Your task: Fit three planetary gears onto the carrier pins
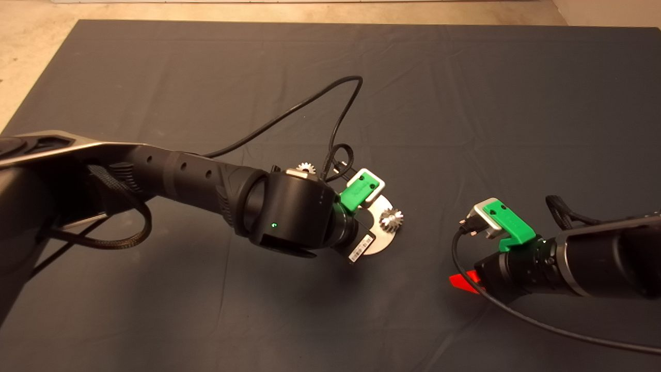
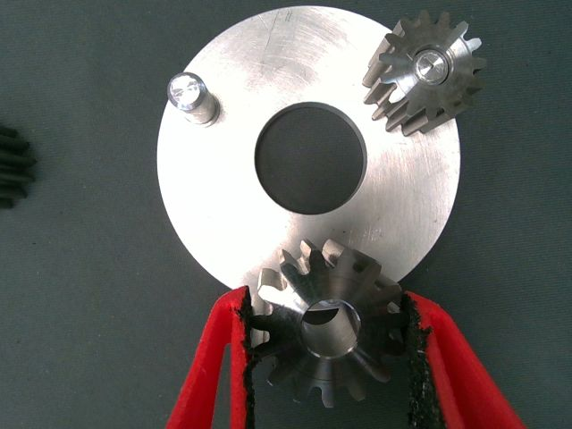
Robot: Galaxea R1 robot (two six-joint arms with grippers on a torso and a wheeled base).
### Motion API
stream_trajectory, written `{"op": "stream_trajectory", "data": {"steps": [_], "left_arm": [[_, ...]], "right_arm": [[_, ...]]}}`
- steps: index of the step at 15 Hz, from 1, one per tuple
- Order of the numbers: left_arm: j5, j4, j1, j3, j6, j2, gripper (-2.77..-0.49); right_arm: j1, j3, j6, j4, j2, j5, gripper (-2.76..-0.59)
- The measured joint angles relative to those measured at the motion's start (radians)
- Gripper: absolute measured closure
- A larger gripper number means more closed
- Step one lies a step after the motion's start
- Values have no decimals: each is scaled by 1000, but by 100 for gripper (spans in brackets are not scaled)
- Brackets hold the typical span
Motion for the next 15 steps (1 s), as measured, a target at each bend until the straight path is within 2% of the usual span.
{"op": "stream_trajectory", "data": {"steps": [3,10,15], "left_arm": [[0,6,4,0,0,1,-77],[0,26,47,0,0,2,-77],[0,37,50,0,-1,4,-77]], "right_arm": [[0,0,0,1,0,0,-202],[0,0,0,7,0,0,-202],[0,0,0,8,0,0,-202]]}}
